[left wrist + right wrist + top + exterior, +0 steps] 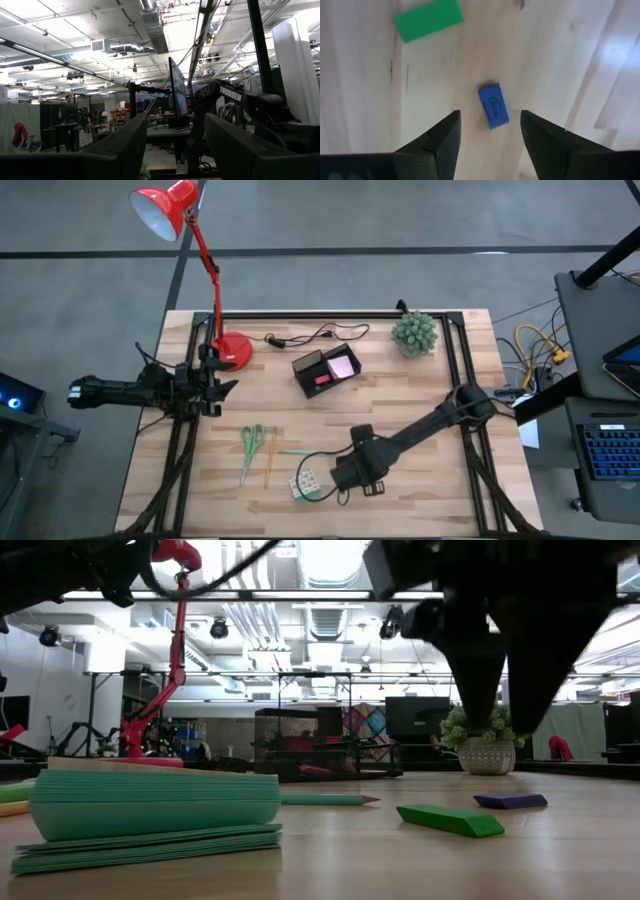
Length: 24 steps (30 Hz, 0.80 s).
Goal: Pick and place office supplies into organizer
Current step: Put the blue eraser into the desk organizer
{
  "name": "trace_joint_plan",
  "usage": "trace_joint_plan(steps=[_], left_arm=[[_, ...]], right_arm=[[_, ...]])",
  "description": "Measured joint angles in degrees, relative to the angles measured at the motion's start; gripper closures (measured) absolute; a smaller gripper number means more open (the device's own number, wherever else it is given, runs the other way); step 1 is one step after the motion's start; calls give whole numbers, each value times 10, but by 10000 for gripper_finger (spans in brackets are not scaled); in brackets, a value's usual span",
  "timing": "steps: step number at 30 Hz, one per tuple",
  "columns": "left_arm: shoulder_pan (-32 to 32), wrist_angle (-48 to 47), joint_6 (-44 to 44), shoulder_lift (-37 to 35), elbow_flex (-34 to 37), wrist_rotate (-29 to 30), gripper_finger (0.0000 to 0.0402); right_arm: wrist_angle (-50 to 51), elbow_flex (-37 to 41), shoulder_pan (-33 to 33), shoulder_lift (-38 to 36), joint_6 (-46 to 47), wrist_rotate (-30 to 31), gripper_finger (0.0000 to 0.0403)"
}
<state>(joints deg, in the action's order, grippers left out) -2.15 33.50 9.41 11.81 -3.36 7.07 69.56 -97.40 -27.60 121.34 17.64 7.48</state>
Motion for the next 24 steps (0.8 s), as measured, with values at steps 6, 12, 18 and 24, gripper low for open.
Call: trace_joint_plan(steps=[6, 12, 18, 24], left_arm=[[0, 0, 0, 0, 0, 0, 214], [0, 0, 0, 0, 0, 0, 214], [0, 0, -1, 1, 0, 0, 214], [0, 0, -1, 1, 0, 0, 214]], right_arm=[[-38, 44, 2, 0, -26, 0, 209], [-61, 79, 9, 0, -67, 0, 209], [-93, 99, 22, 0, -96, -3, 209], [-106, 105, 32, 0, -147, -29, 209]])
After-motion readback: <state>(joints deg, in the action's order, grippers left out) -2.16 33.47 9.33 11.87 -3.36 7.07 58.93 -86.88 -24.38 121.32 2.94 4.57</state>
